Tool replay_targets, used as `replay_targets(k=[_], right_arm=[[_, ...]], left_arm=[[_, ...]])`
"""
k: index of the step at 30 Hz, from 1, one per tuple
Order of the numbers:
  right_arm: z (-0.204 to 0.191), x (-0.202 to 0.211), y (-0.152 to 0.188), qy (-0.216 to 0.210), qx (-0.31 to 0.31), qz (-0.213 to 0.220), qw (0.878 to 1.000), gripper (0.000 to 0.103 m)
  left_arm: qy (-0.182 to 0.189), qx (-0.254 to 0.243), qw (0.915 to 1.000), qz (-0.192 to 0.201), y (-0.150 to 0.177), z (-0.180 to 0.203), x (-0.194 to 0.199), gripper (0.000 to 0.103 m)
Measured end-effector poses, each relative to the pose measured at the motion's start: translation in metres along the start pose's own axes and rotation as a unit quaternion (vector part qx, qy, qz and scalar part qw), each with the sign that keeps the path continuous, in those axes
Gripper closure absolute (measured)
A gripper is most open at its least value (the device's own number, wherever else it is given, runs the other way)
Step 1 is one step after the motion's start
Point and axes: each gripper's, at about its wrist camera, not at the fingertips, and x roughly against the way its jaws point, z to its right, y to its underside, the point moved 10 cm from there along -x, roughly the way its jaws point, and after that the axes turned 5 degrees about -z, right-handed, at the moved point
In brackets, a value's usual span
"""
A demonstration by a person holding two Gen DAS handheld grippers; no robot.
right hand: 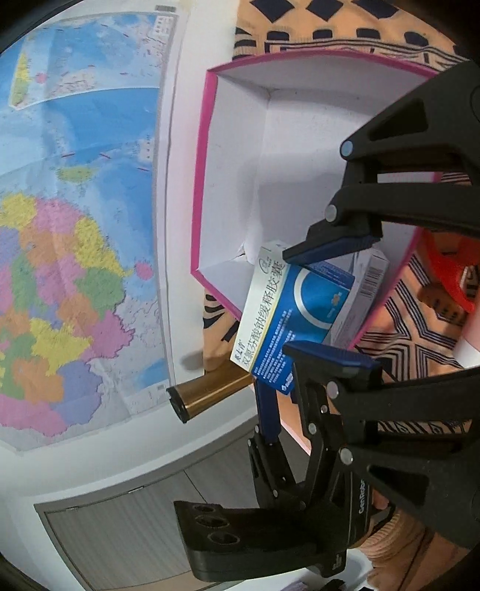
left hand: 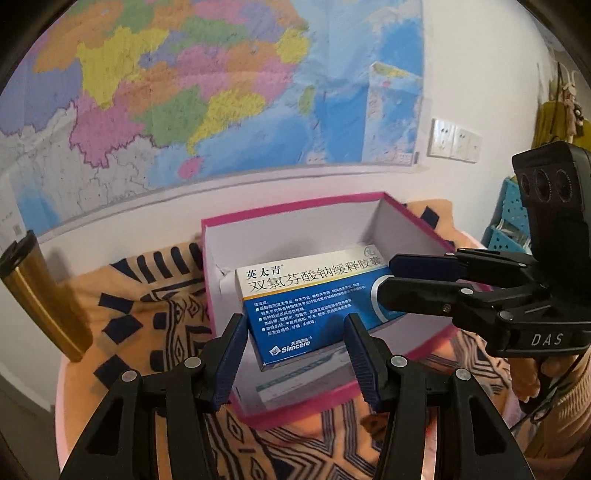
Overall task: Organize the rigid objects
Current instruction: 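Lower the blue box into the pink box and open the right gripper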
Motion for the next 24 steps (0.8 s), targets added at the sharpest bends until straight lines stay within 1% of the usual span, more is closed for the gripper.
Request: replay_targets(k=[5, 12, 14, 16, 18, 22, 24], right_arm=[[0.010, -0.020, 0.001, 0.005, -0.005, -0.010, 1.000, 0.057], [0.023, -0.047, 0.012, 0.003, -0.026, -0.048, 0.999, 0.057], [0.026, -0.053, 0.016, -0.001, -0.039, -0.058, 0.998, 0.057], [0.025, -0.057, 0.019, -0.006, -0.041, -0.064, 0.997, 0.056], [0.025, -0.057, 0.021, -0.007, -0.045, -0.067, 0.997, 0.056], [0.025, -0.047, 0.022, -0.012, -0.054, -0.061, 0.997, 0.056], [0.024, -0.037, 0.021, -0.017, -0.059, -0.054, 0.997, 0.056]], left_arm=[[-0.004, 0.009, 0.9997, -0.023, 0.006, -0.009, -0.023, 0.049], [-0.020, 0.005, 0.9990, -0.039, 0.012, -0.014, -0.035, 0.049], [-0.035, 0.004, 0.9989, -0.030, 0.010, -0.017, -0.031, 0.049], [-0.041, 0.007, 0.9989, -0.020, 0.008, -0.019, -0.026, 0.049], [-0.039, 0.011, 0.9992, -0.007, 0.006, -0.019, -0.016, 0.049], [-0.041, 0.004, 0.9990, 0.019, 0.005, -0.014, 0.001, 0.048], [-0.026, 0.001, 0.9992, 0.030, 0.008, -0.006, 0.011, 0.047]])
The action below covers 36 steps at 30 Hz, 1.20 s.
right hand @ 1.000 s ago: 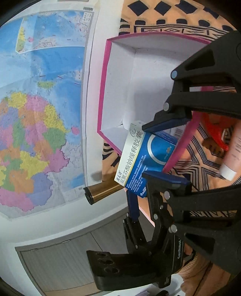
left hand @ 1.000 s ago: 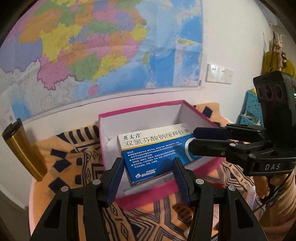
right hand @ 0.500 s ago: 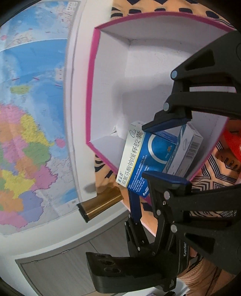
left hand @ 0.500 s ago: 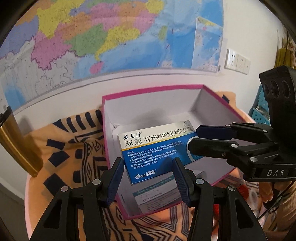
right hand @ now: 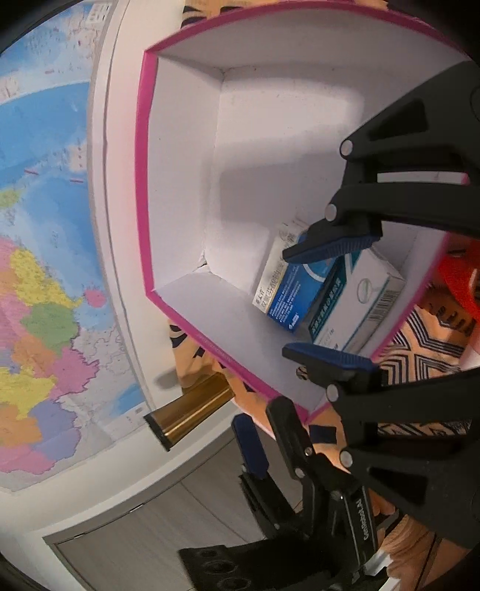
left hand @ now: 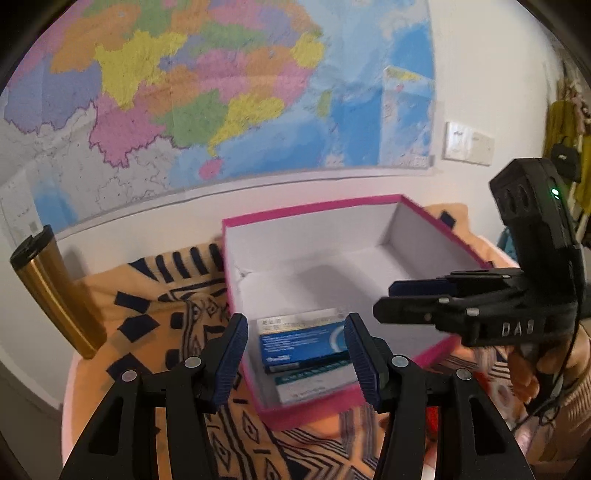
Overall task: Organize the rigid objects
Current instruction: 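Lower the blue box into the pink box and open the right gripper, then grasp the red spray nozzle with the right gripper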
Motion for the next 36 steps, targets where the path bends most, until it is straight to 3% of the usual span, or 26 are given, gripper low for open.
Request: replay_targets(k=[9, 19, 29, 36], right_arm=[[-0.018, 0.061, 0.013, -0.014, 0.008, 0.039, 0.999, 0.051], [-0.023, 0.111, 0.050, 0.000, 0.011, 0.054, 0.998, 0.048], [0.017, 0.097, 0.120, 0.049, -0.044, -0.004, 0.998, 0.048], [0.027, 0.080, 0.146, 0.065, -0.065, -0.024, 0.995, 0.048]], left_arm=[[0.064, 0.009, 0.9977, 0.018, 0.016, 0.034, 0.030, 0.045], [0.114, 0.008, 0.9933, -0.018, 0.055, 0.073, 0.029, 0.045], [0.151, 0.020, 0.9851, -0.080, 0.092, 0.100, -0.002, 0.045], [0.164, 0.019, 0.9787, -0.123, 0.103, 0.115, -0.033, 0.045]])
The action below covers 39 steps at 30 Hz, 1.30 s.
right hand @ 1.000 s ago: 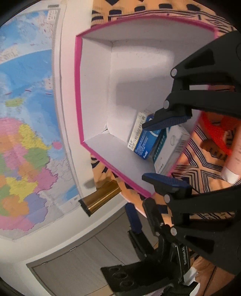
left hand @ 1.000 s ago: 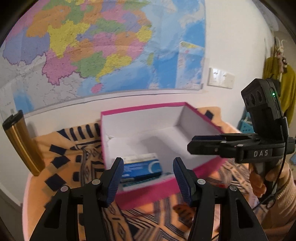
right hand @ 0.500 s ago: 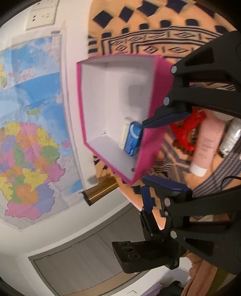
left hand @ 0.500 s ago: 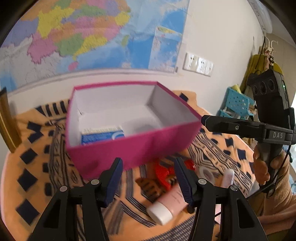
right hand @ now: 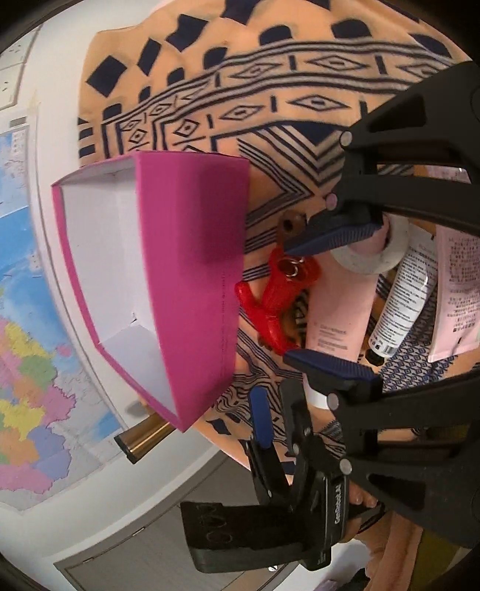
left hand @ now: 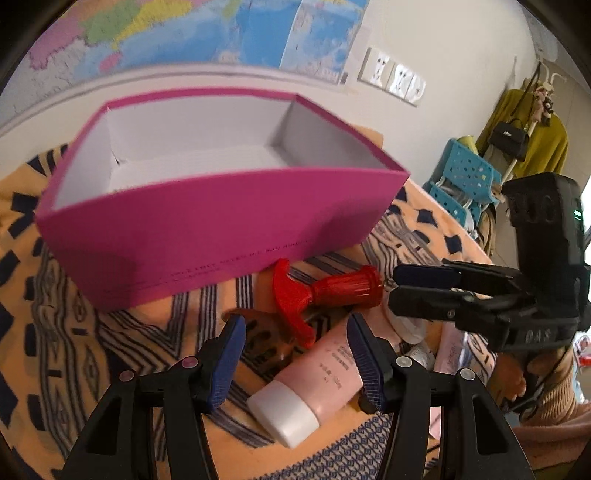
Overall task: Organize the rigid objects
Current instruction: 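Grasp the red spray nozzle with the right gripper, then carry the red nozzle into the pink box and release it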
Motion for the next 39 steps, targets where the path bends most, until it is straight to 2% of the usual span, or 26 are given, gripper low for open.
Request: replay_targets(k=[6, 13, 22, 26, 39], right_arm=[[-0.001, -0.013, 0.002, 0.014, 0.004, -0.007, 1.000, 0.055], [0.005, -0.019, 0.001, 0.019, -0.006, -0.008, 1.000, 0.066], [0.010, -0.020, -0.004, 0.033, -0.002, -0.004, 0.999, 0.076], [0.011, -0.019, -0.004, 0.047, 0.002, 0.003, 0.999, 0.085], [0.000, 0.009, -0.009, 0.044, 0.024, 0.032, 0.998, 0.086]], left_arm=[[0.010, -0.002, 0.9998, -0.020, -0.002, 0.003, -0.020, 0.045], [0.005, -0.016, 0.9994, -0.031, -0.007, 0.011, -0.032, 0.055], [0.004, -0.014, 0.9992, -0.036, -0.007, 0.013, -0.033, 0.056], [0.007, -0.008, 0.9992, -0.040, -0.005, 0.013, -0.031, 0.056], [0.026, -0.011, 0.9996, -0.010, -0.009, 0.031, 0.002, 0.056]])
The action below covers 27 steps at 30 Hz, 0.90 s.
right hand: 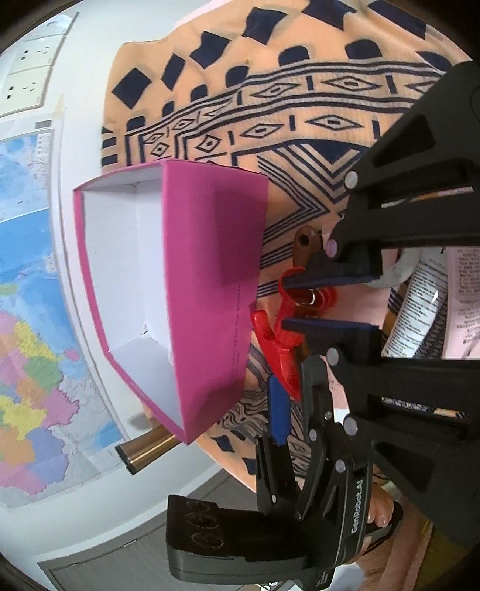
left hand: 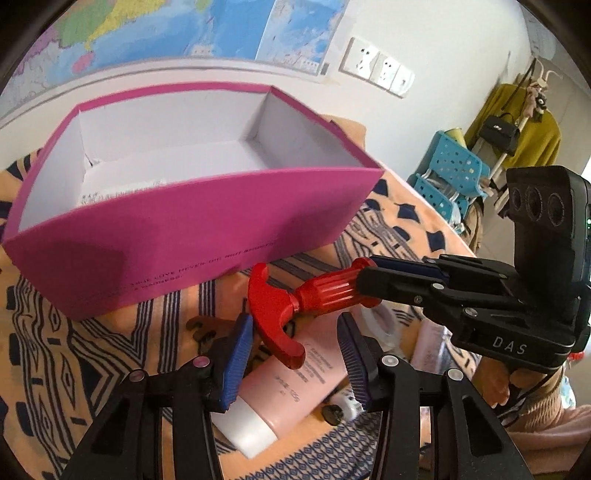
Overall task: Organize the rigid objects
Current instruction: 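Carry the red nozzle into the pink box and release it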
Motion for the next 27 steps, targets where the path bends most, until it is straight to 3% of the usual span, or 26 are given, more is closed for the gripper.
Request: replay_targets(k=[15, 27], right_arm=[[-0.021, 0.054, -0.042, -0.028, 0.034, 0.069, 0.997, 0.085], [-0.006, 0.050, -0.100, -0.032, 0.039, 0.097, 0.994, 0.085]], left_arm=[[-0.021, -0.035, 0.9948, 0.093, -0.042, 0.021, 0.071, 0.056], [-0.043, -0.045, 0.9915, 0.114, -0.095, 0.012, 0.069, 0.056]])
